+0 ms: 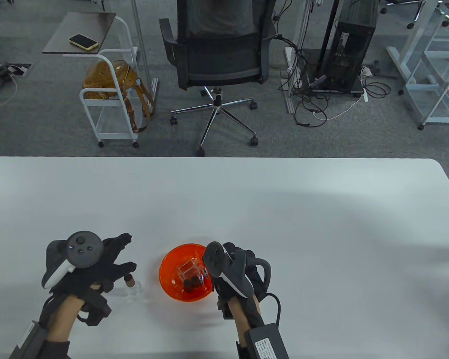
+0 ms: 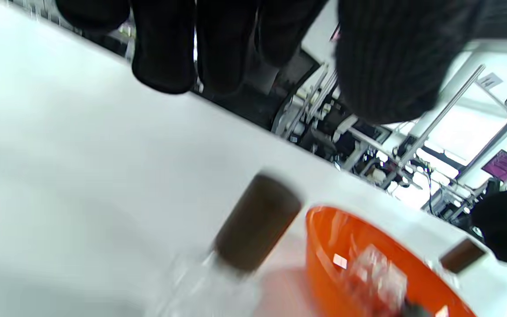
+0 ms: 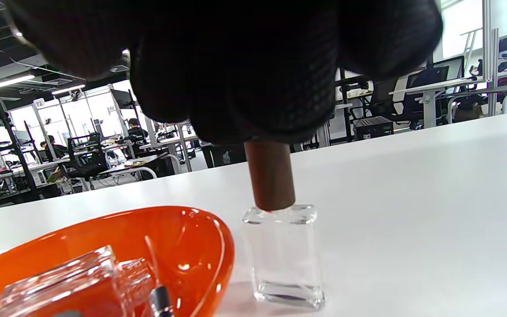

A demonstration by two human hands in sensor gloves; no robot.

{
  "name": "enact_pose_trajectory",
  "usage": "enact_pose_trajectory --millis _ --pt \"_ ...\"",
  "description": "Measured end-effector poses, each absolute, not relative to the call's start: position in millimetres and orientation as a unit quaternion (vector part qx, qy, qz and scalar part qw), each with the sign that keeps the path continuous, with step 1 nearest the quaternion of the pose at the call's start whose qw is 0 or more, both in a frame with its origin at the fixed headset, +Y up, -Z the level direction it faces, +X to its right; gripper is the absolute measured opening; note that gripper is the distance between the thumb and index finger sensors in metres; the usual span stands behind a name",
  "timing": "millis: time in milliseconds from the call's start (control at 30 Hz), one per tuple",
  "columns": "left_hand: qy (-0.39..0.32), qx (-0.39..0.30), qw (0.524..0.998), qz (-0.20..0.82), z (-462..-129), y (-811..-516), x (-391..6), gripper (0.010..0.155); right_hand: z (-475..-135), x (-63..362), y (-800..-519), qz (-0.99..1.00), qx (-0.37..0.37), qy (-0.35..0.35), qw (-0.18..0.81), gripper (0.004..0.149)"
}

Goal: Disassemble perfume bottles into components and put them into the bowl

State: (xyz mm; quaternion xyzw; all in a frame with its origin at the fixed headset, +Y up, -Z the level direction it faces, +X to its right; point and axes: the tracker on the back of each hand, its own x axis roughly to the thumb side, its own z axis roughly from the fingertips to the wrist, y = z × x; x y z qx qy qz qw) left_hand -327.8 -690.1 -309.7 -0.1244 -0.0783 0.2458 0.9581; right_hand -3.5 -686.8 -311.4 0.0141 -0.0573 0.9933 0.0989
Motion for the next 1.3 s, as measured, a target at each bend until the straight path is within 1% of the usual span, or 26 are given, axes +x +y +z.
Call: enact_pose_trajectory --millis 100,167,267,300,367,467,533,633,800,900,1000,1133,1233,1300 --pt "-0.101 -0.191 0.941 0.260 -309 -721 -334 0.094 -311 -7 -688 0.994 0.018 -0.055 0.092 0.049" --pt "-0.099 -0.222 0.938 0.246 -310 -735 -333 0.092 -311 -9 -689 0.994 0.021 -0.052 0.090 0.049" --pt "-0.102 -0.231 0.944 0.211 -313 -753 -327 0.083 -311 -12 -691 0.995 0.027 -0.047 0.086 0.049" --pt "-0.100 -0.223 0.950 0.196 -312 -756 -325 0.080 -311 -12 -691 0.995 0.028 -0.046 0.085 0.049" --pt "-0.104 -0.191 0.959 0.180 -313 -755 -322 0.075 -311 -13 -692 0.995 0.029 -0.046 0.085 0.049" --pt "-0.110 -0.174 0.964 0.169 -313 -756 -317 0.069 -311 -13 -692 0.995 0.031 -0.044 0.085 0.049" --pt "-0.111 -0.156 0.967 0.170 -313 -754 -316 0.062 -310 -14 -692 0.995 0.033 -0.044 0.085 0.049" --pt "-0.118 -0.146 0.964 0.186 -313 -749 -315 0.059 -310 -17 -692 0.995 0.039 -0.042 0.086 0.049" --pt "-0.147 -0.075 0.966 0.197 -305 -725 -304 0.059 -307 -21 -687 0.993 0.049 -0.050 0.094 0.049" --pt "-0.167 -0.048 0.966 0.193 -298 -716 -293 0.058 -303 -24 -682 0.990 0.061 -0.057 0.112 0.049" --pt "-0.181 -0.037 0.964 0.190 -293 -714 -283 0.057 -298 -32 -678 0.983 0.104 -0.060 0.139 0.051" --pt "-0.194 -0.044 0.966 0.165 -291 -717 -274 0.057 -289 -51 -675 0.965 0.170 -0.045 0.194 0.058" --pt "-0.195 -0.047 0.966 0.162 -289 -719 -270 0.056 -281 -69 -678 0.960 0.201 -0.047 0.191 0.064" --pt "-0.197 -0.047 0.966 0.160 -288 -718 -268 0.056 -276 -79 -681 0.958 0.221 -0.062 0.174 0.062"
